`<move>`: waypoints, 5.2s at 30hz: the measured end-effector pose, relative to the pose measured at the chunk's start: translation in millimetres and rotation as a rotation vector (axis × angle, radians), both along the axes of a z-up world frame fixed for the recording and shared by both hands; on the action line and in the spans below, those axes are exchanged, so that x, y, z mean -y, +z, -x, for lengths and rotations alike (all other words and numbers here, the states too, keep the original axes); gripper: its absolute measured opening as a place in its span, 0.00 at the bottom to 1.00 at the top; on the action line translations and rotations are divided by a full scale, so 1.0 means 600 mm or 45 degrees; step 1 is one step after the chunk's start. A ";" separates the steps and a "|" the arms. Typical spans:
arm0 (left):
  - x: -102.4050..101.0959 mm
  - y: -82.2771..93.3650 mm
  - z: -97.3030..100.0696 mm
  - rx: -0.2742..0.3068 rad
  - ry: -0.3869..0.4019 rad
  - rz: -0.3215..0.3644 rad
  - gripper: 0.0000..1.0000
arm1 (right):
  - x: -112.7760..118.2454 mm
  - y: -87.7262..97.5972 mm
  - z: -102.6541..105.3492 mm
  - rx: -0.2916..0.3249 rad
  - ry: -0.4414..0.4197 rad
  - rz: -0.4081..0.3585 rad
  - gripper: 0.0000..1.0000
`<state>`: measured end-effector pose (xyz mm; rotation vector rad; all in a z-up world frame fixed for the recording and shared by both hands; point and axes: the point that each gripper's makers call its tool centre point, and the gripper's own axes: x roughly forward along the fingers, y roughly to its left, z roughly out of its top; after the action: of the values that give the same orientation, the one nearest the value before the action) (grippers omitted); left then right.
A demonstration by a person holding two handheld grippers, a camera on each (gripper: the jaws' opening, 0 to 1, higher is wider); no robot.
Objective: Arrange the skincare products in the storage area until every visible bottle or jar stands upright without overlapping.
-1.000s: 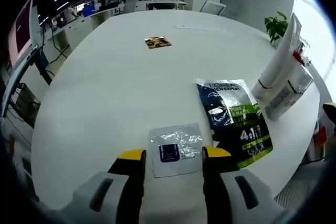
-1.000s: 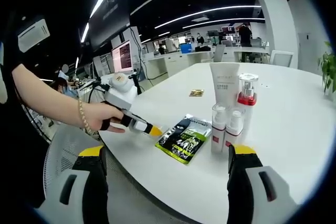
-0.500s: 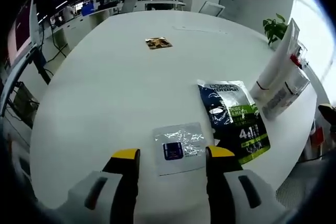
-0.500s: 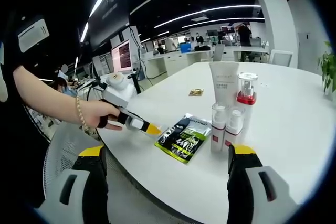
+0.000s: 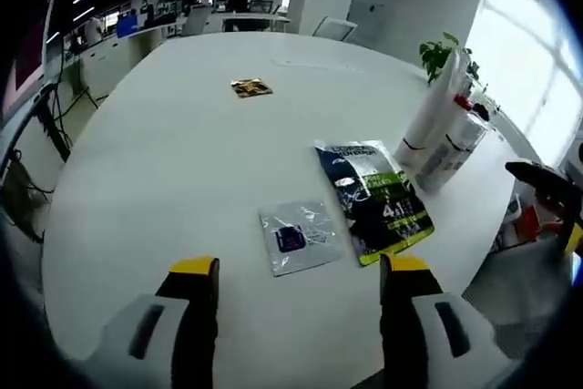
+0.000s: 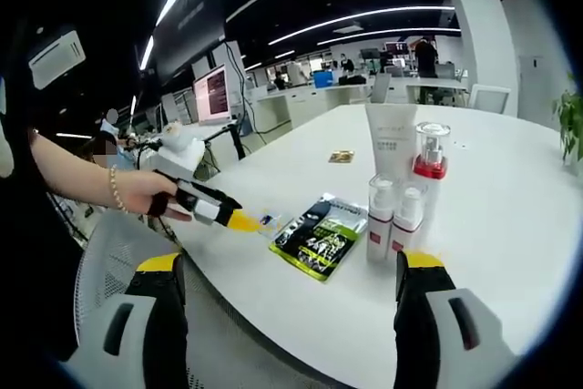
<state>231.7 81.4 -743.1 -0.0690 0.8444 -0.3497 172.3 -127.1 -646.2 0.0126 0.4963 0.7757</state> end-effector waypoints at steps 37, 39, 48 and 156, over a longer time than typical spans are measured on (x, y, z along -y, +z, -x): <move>0.004 0.132 0.059 0.288 -0.314 -0.023 0.93 | 0.002 -0.005 -0.004 -0.012 -0.011 0.024 0.96; 0.003 0.130 0.055 0.272 -0.332 -0.037 0.91 | 0.003 -0.006 -0.004 -0.012 -0.012 0.026 0.96; 0.015 0.144 0.030 0.295 -0.446 -0.079 0.94 | 0.006 -0.006 -0.005 -0.009 -0.026 0.026 0.96; 0.043 -0.044 -0.515 -0.146 -1.228 -0.548 0.53 | 0.031 -0.054 -0.014 -0.274 -0.147 0.005 0.94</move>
<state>540.8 55.5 -769.3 0.7483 1.0109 -1.0606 180.6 -145.5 -678.5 0.1210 0.6955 0.6632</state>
